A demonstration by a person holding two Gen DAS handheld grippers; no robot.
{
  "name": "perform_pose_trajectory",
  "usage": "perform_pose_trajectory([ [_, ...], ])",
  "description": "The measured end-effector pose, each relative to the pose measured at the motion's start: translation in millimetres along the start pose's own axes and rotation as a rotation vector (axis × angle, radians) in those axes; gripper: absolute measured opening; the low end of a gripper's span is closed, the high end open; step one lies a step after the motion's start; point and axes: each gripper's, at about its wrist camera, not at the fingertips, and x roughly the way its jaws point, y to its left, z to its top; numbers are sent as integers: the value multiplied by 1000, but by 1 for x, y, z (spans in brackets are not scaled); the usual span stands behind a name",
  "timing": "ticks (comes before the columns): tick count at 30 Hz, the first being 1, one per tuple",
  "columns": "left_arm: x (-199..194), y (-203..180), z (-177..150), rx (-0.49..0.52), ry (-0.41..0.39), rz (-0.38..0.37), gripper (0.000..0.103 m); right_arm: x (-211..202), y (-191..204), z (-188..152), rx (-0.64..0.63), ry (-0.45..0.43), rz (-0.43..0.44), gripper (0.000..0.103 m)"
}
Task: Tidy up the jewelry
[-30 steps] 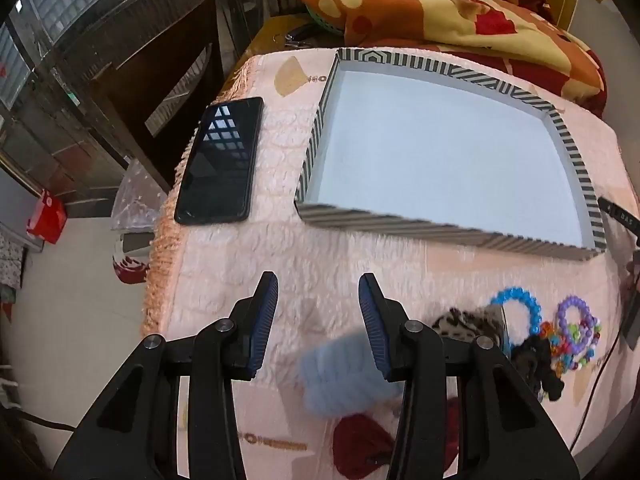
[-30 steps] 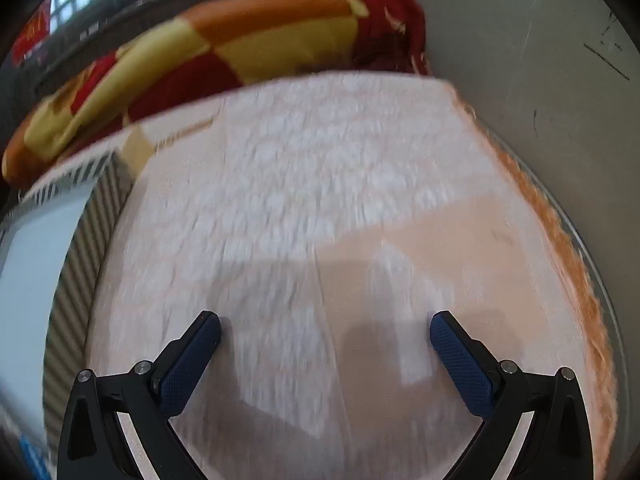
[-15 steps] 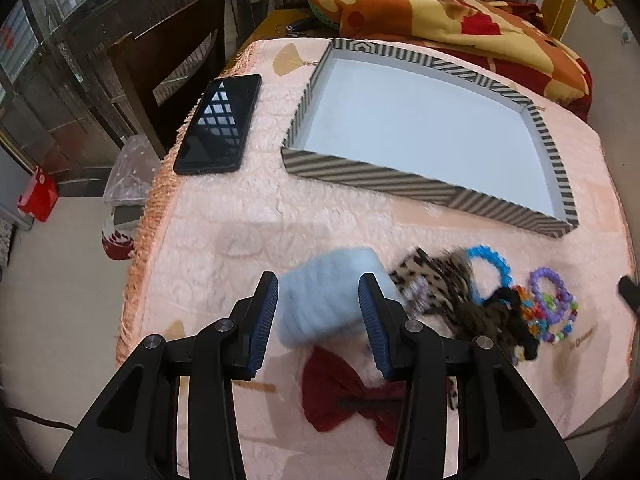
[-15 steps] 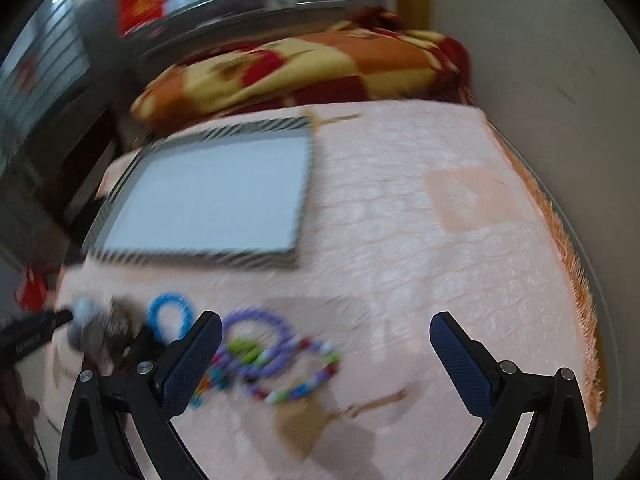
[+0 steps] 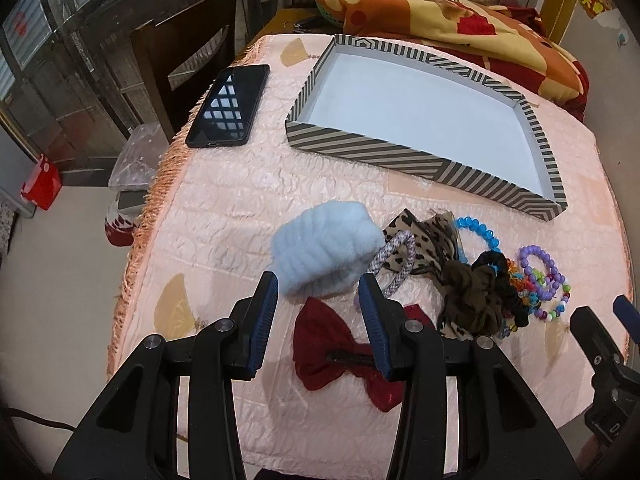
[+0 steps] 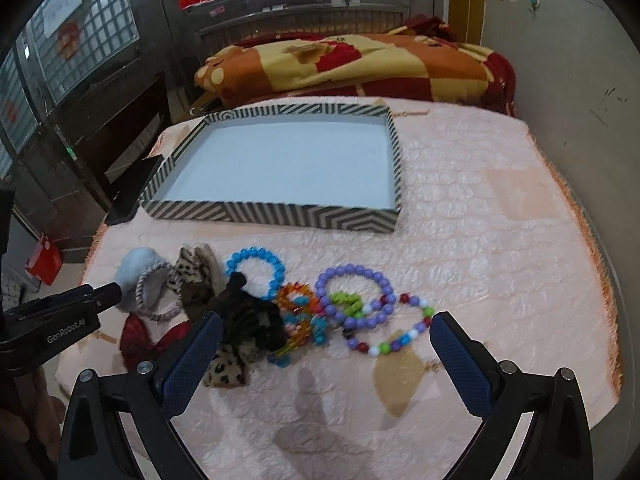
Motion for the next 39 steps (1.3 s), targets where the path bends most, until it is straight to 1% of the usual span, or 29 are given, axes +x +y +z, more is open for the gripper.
perform_pose_trajectory([
  [6,-3,6,-5,0,3,-11,41,-4,9,0,-15,-5,4,103],
  [12,-5,7,-6,1,1,-7,41,-4,15,-1,-24,4,20,103],
  [16,-6,10,-6,0,-2,-5,41,-4,19,-1,-42,4,16,103],
  [19,-6,10,-6,3,-2,-3,41,-6,19,-1,-37,2,35,103],
  [26,-9,12,-7,4,-9,-9,41,-7,23,1,-44,-1,28,103],
  [28,-10,11,-7,8,-13,-7,41,-7,25,1,-43,-1,41,103],
  [32,-10,10,-6,5,-11,-6,41,-7,29,1,-63,-5,13,103],
  [39,-7,8,-4,7,5,-11,41,-5,26,1,-46,7,31,103],
])
